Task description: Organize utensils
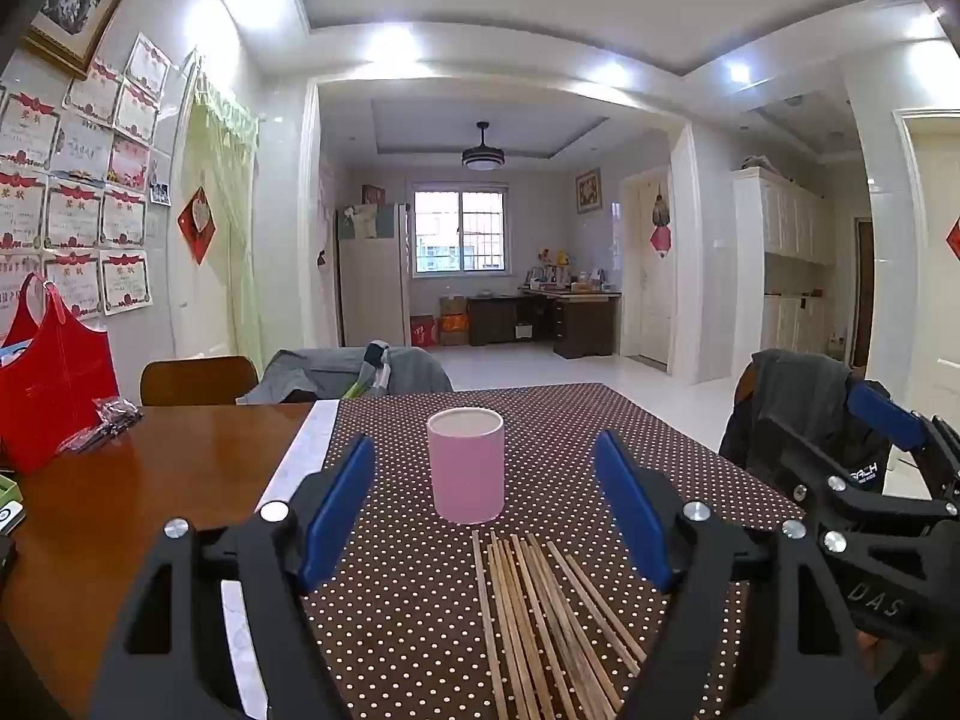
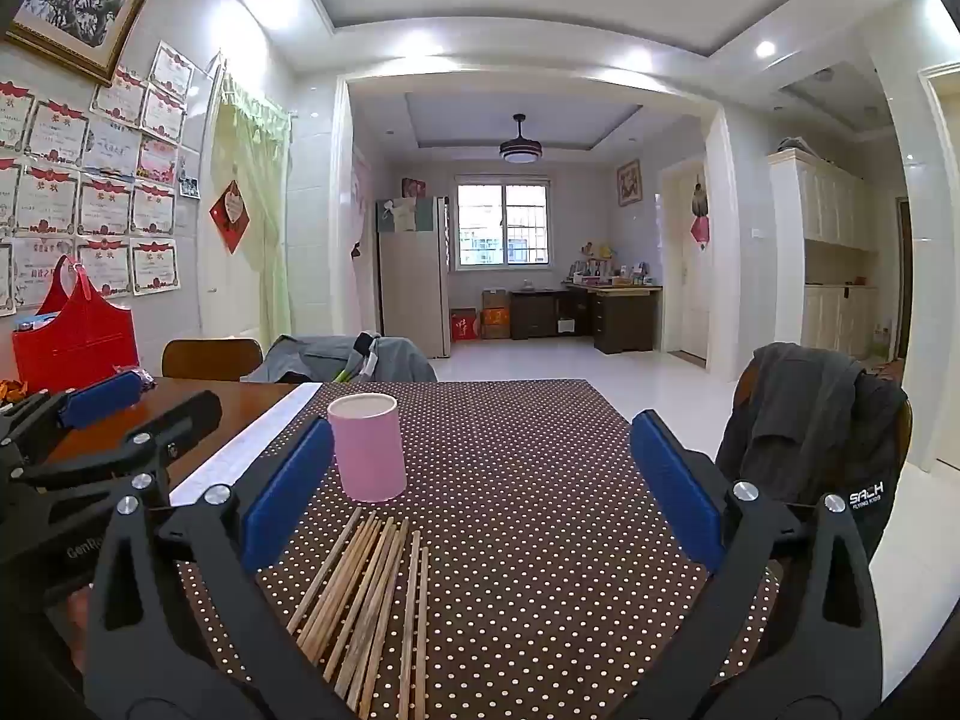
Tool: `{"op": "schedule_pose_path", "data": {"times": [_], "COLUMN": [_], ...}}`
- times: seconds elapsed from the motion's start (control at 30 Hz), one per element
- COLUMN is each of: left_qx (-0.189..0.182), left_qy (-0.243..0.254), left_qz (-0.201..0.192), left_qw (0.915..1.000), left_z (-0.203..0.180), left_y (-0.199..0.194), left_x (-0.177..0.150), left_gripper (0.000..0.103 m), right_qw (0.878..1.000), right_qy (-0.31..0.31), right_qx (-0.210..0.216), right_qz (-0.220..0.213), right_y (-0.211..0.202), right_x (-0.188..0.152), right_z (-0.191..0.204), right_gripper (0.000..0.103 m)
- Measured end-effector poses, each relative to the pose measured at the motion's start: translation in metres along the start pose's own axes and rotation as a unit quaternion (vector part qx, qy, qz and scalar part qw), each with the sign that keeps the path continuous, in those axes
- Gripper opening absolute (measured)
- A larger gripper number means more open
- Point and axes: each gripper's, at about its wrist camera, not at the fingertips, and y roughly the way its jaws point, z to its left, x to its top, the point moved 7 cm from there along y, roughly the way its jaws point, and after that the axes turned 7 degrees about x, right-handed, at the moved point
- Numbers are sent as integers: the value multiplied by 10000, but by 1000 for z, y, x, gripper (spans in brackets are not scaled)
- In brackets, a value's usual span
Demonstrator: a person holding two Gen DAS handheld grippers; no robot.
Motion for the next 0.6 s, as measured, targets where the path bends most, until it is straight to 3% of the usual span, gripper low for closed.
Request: {"op": "schedule_pose_path", "data": {"times": [0.6], "left_qx": [-3], "left_qy": [1], "left_qz": [30], "left_qw": [10000], "left_z": [0], "left_y": [0], "left_x": [0], "left_gripper": [74], "right_qw": [10000], "right_qy": [10], "right_qx": [10], "right_qz": [41], "right_y": [1], "right_x": [0], "right_z": [-1], "right_gripper": [97]}}
